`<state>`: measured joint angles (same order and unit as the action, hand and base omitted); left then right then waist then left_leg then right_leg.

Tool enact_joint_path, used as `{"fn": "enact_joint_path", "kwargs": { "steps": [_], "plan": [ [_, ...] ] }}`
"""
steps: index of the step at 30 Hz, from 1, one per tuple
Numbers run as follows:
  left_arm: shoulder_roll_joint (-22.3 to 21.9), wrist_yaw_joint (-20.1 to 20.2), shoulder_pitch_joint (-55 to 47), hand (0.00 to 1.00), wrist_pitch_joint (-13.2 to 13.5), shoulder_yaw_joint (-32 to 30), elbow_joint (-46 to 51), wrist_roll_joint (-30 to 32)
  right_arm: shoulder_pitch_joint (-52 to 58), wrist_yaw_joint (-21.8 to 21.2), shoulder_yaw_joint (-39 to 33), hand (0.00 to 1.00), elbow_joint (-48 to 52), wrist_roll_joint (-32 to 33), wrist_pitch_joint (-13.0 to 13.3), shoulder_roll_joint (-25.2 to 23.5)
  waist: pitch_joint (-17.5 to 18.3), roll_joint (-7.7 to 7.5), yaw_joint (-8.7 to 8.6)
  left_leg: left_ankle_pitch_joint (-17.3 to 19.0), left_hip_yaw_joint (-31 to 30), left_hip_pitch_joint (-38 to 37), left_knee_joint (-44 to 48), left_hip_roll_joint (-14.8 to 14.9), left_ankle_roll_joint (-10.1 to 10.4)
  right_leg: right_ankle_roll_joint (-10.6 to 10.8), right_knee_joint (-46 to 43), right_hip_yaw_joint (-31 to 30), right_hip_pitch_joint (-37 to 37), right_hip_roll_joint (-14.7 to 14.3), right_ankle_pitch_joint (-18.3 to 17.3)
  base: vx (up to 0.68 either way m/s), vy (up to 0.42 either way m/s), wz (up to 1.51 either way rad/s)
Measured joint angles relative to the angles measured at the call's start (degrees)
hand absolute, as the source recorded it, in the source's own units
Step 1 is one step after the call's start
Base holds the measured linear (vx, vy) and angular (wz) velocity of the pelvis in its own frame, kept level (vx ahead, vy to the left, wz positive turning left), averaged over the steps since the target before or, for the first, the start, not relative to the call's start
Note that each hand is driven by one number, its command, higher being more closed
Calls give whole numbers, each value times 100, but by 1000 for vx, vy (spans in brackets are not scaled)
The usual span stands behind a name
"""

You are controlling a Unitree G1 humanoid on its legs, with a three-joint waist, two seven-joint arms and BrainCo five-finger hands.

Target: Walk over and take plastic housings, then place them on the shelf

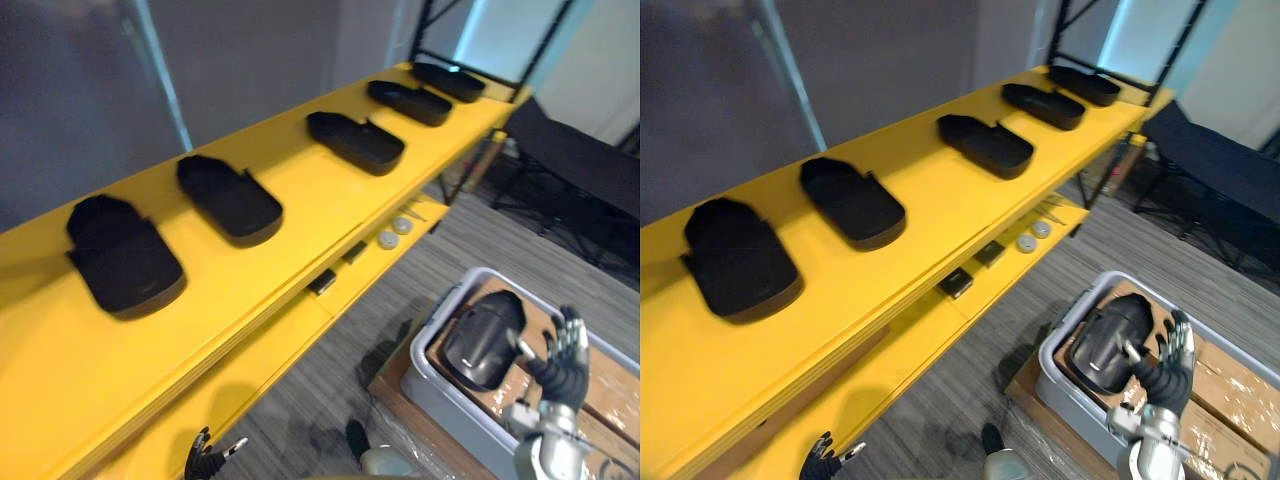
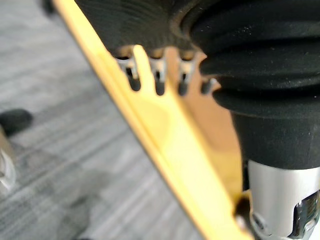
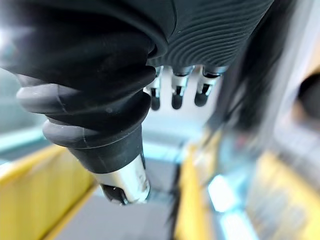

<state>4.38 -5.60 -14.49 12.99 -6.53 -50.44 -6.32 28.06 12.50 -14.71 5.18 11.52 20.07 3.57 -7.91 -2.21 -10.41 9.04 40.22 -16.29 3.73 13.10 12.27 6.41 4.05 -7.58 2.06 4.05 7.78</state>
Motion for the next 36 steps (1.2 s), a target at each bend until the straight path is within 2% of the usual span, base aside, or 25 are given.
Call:
{"fn": "enact_joint_path", "kwargs": {
  "steps": [2,4,7,8,9,11,12,13,14,15,16,17,21,23,24,25,26,28,29,31,32,33,34,35,36],
  "plan": [
    [-44,107,61,0,-100,175,0,-171,259,-197,-19,0,6,131,267,-125,2,76,-137,-13,137,-72,-31,47,49,-12,48,-40,-3,-106,64,-39,-83,-43],
    [-66,290,130,0,-144,361,39,-273,372,-468,67,0,8,186,380,-156,27,144,-165,-31,169,-75,-32,111,82,-23,52,-25,3,-155,71,-28,-76,-6],
    [-100,397,88,0,-171,556,21,-272,215,-707,502,0,14,264,417,-127,53,178,-96,-49,177,-91,-30,157,107,-30,82,-15,6,-218,75,-47,-55,-3],
    [-115,415,51,0,-183,555,-29,-281,65,-838,809,0,9,447,439,-119,58,166,-29,-18,5,-90,92,167,43,-32,106,-54,9,-257,74,-55,-53,-12],
    [-101,414,13,0,-178,543,-19,-292,-31,-895,984,0,2,540,439,-114,60,154,45,43,-200,-41,255,179,-85,-36,106,-110,19,-273,76,-52,-56,-48],
    [-90,357,-128,0,-107,434,155,-741,-544,-1189,1769,0,-191,798,443,3,99,76,360,304,-1451,416,1259,138,-972,-179,55,-522,61,-262,121,-25,-15,-82],
    [-103,338,-157,0,-53,424,210,-864,-854,-1290,2048,0,-354,810,445,84,77,39,500,603,-2205,619,1531,-29,-1091,-209,53,-712,98,-217,128,-78,143,-93],
    [-204,341,-164,0,53,429,210,-952,-1214,-1331,2284,0,-601,804,417,211,67,215,612,941,-3021,787,1530,-344,-1119,-252,53,-886,162,-230,161,-118,201,-81],
    [-254,350,-171,0,79,444,198,-952,-1377,-1319,2336,0,-674,801,370,270,56,367,676,1091,-3196,874,1513,-409,-1160,-274,53,-895,191,-295,185,-145,251,-64],
    [-298,352,-205,0,119,456,156,-956,-1550,-1217,2403,0,-794,799,308,323,50,550,728,1383,-3387,817,1419,-385,-1017,-225,53,-911,236,-411,226,-121,228,-32],
    [-293,392,-196,0,194,417,58,-963,-1619,-1047,2427,0,-808,803,219,249,-13,550,783,1513,-3414,862,1446,-419,-789,-182,-8,-943,324,-408,261,-107,208,-30],
    [-252,403,-188,0,257,383,18,-942,-1611,-945,2469,0,-809,819,190,213,-49,523,840,1519,-3368,864,1508,-458,-796,-141,-110,-985,380,-397,288,-101,161,-33],
    [50,394,-139,0,350,245,-267,-916,-1333,-603,2674,0,-779,837,93,98,-259,173,817,1628,-3072,829,1736,-694,-890,-2,-487,-958,644,-320,411,-75,104,-55],
    [50,316,-138,0,345,203,-261,-870,-1031,-620,2669,0,-657,860,91,91,-270,143,816,1678,-2858,840,1914,-702,-953,-198,-395,-548,672,-332,712,-91,83,-71],
    [-35,185,-134,0,342,96,-229,-850,-881,-708,2693,0,-529,922,106,97,-268,185,843,1648,-2676,865,1979,-609,-1006,-599,-89,-308,627,-346,1146,-72,32,-62],
    [-60,152,-132,0,342,59,-225,-856,-872,-762,2706,0,-521,964,116,97,-280,227,850,1623,-2645,874,1973,-562,-1051,-736,-38,-212,607,-362,1165,-80,10,-64],
    [-114,46,-71,0,341,-3,-224,-933,-836,-932,2731,0,-527,1057,149,78,-324,302,794,1616,-2511,791,1844,-449,-1040,-1023,-949,618,817,-390,296,-70,1,-28],
    [-130,-31,-7,0,320,-3,-199,-968,-881,-1133,2818,0,-538,1062,282,69,-319,318,831,1599,-2441,782,1929,-232,-1008,-1071,-2515,1109,1059,-263,-612,-36,-22,-14],
    [-103,-41,-16,0,297,-3,-199,-965,-1005,-1131,2966,0,-574,1030,351,64,-314,331,828,1597,-2434,833,2074,-49,-1002,-1278,-3255,1173,1191,-170,-844,18,-57,0],
    [-12,-42,-62,0,235,-3,-199,-960,-1375,-970,3251,0,-694,922,388,64,-312,331,860,1586,-2425,845,2220,231,-925,-1420,-4065,1210,1314,190,-898,83,-96,-10],
    [37,-48,-92,0,227,-13,-200,-950,-1545,-846,3354,0,-787,830,388,59,-296,303,900,1599,-2411,854,2328,316,-887,-1486,-3998,1201,1306,362,-533,100,-129,-34],
    [118,-48,-106,0,220,-18,-207,-947,-1598,-785,3402,0,-862,792,388,43,-272,267,932,1615,-2416,869,2410,344,-826,-1438,-3835,1168,1307,423,-100,77,-169,-71],
    [154,-51,-90,0,179,-16,-295,-948,-1825,-615,3415,0,-1087,750,373,30,-197,431,1066,1465,-2563,954,2432,645,-619,-1333,-3585,1258,1362,87,7,91,-197,-74],
    [135,-46,-103,0,184,2,-289,-957,-1881,-534,3408,0,-1120,678,373,41,-156,496,1105,1379,-2562,958,2308,745,-498,-1328,-3492,1250,1397,-16,-8,117,-241,-70],
    [81,-37,-96,0,196,40,-266,-962,-1948,-426,3399,0,-1128,550,372,49,-172,483,1087,1305,-2554,922,2156,752,-367,-1386,-3670,1235,1512,22,-321,124,-243,-34]
  ]
}}
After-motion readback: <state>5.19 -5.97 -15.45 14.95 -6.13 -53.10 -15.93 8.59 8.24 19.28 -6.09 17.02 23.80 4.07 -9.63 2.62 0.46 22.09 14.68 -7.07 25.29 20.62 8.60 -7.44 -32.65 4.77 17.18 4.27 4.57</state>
